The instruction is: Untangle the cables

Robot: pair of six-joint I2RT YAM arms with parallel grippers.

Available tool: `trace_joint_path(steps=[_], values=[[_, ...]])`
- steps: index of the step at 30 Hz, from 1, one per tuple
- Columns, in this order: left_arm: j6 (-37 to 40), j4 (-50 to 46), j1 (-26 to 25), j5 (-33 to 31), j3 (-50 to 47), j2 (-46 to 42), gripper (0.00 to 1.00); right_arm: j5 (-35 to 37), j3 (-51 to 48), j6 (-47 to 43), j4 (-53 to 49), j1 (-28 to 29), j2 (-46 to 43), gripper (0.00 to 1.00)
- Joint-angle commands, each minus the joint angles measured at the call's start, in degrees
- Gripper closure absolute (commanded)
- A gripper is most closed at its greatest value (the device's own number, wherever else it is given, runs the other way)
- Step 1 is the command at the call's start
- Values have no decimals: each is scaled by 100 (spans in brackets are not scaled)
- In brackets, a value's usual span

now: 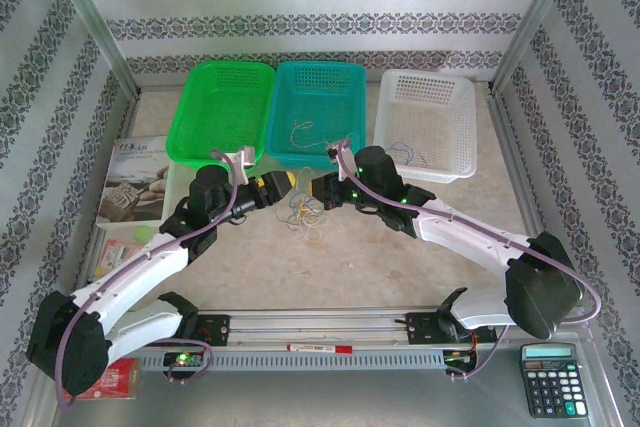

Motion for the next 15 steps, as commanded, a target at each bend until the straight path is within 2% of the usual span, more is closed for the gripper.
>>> trace_joint_path(steps=[1, 15], values=[[-91, 630, -59, 227, 65, 44, 39, -243, -26, -50, 268, 76, 32, 100], [-289, 1165, -96, 351, 114, 379, 48, -345, -82, -42, 366, 118, 43, 100]])
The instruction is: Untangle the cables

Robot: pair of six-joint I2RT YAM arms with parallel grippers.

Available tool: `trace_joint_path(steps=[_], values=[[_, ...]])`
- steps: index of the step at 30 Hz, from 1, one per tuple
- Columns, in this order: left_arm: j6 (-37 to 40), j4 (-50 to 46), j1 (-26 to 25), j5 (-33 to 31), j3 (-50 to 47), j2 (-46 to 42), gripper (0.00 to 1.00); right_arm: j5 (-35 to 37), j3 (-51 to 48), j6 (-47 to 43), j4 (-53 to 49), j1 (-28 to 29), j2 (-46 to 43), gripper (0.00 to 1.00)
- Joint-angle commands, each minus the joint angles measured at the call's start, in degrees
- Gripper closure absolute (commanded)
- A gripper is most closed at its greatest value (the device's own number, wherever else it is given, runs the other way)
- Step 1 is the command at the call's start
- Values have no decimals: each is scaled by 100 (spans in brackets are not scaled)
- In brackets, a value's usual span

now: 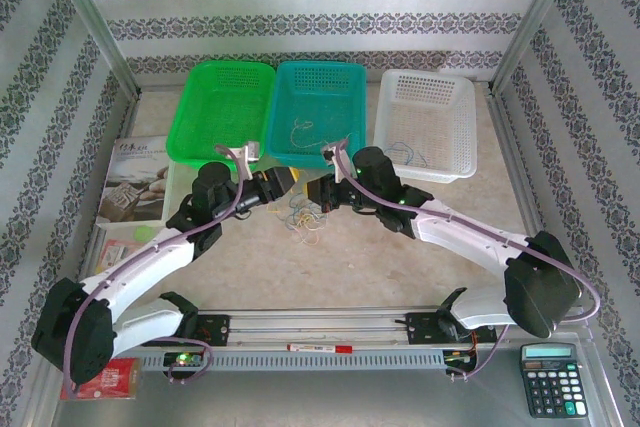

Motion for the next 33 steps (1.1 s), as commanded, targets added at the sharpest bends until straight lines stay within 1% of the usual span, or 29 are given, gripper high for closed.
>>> trace_joint_path(steps=[1, 4, 9, 11, 13, 15, 18, 19, 21, 23, 26, 29, 31, 33], values=[[-114, 450, -108, 118, 115, 60, 49, -131, -77, -44, 222, 43, 4, 100], [-132, 489, -137, 130, 123, 115, 53, -108, -93, -33, 234, 51, 1, 100], [-153, 560, -205, 122, 116, 183, 56, -104, -116, -30, 252, 51, 4, 100], [-150, 575, -231, 121, 106, 190, 60, -116, -116, -16, 263, 59, 5, 100], [-158, 593, -240, 109, 108, 202, 67, -114, -118, -25, 260, 65, 5, 100], [-169, 595, -244, 80, 112, 182, 78, -99, -133, -38, 249, 62, 5, 100], [-213, 615, -247, 0, 127, 87, 97, -62, -193, -44, 245, 62, 3, 100], [-225, 613, -245, -21, 168, 46, 100, -49, -207, -47, 245, 62, 9, 100], [-246, 579, -246, -17, 260, -25, 100, -15, -234, -26, 260, 64, 35, 100], [-293, 562, -251, -4, 392, -85, 100, 20, -259, 2, 301, 62, 76, 87], [-413, 629, -250, -8, 587, -149, 100, 64, -279, 62, 387, 80, 191, 78], [-417, 585, -244, -26, 831, -226, 100, 88, -286, 90, 449, 103, 318, 75], [-217, 232, -236, -129, 1094, -292, 100, 133, -296, 89, 454, 113, 373, 72], [157, -353, -202, -276, 1465, -359, 100, 227, -353, 84, 454, 109, 383, 71]])
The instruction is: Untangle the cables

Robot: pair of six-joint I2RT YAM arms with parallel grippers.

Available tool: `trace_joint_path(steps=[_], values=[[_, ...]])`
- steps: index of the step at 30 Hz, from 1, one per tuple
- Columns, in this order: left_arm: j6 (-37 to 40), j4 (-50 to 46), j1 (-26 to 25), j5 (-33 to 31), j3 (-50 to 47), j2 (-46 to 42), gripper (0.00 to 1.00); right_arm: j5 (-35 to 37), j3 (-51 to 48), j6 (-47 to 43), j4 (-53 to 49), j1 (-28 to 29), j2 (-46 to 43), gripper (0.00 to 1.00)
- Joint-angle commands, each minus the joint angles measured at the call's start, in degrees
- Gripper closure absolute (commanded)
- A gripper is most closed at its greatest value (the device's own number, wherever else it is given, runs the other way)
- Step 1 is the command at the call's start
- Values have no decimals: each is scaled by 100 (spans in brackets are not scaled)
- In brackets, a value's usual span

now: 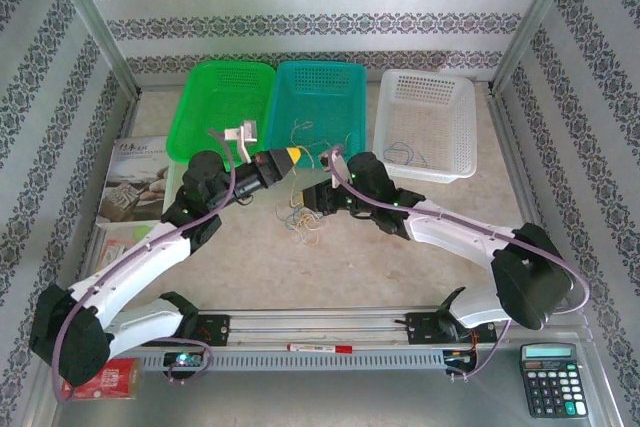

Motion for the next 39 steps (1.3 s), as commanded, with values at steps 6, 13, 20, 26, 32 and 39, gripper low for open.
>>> trace_joint_path(steps=[6, 13, 20, 26, 32, 39], values=[[1441, -1974, 418, -705, 1457, -144, 100, 341, -345, 15, 140, -5, -42, 65], [1802, -2407, 1548, -615, 1995, 370, 100, 595, -526, -65, -190, -32, -406, 56], [2254, -2442, 2413, -676, 2448, 1293, 100, 1061, -666, -192, -764, -97, -1027, 44], [2331, -2329, 2883, -651, 2922, 2191, 95, 1554, -565, -376, -1371, -184, -1382, 17], [2504, -2363, 3067, -703, 3339, 2932, 82, 2105, -550, -276, -1410, -207, -1578, 2], [2811, -2726, 3095, -688, 3722, 3573, 53, 1819, -530, -347, -1298, -224, -1790, 2]])
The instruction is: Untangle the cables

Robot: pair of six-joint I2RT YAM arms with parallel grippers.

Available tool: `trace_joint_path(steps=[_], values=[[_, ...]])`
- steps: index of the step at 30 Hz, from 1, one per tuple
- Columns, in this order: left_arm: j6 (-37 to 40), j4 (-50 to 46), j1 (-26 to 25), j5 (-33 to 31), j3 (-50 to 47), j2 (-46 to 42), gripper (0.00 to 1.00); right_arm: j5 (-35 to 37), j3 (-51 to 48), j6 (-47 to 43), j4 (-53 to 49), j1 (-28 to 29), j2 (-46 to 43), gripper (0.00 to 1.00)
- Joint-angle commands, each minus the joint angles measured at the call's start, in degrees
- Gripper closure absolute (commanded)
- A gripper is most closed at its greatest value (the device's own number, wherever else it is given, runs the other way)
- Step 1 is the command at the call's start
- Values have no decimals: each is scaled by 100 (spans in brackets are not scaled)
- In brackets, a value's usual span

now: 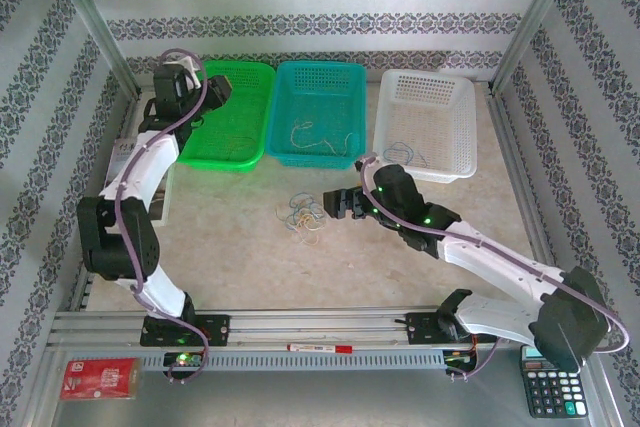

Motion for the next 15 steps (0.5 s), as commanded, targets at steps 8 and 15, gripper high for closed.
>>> trace_joint_path(steps=[8, 15], values=[[246, -434, 105, 159, 272, -175, 8, -794, 266, -68, -228, -57, 230, 23], [3, -590, 105, 675, -99, -1045, 0, -853, 349, 85, -368, -30, 578, 37]])
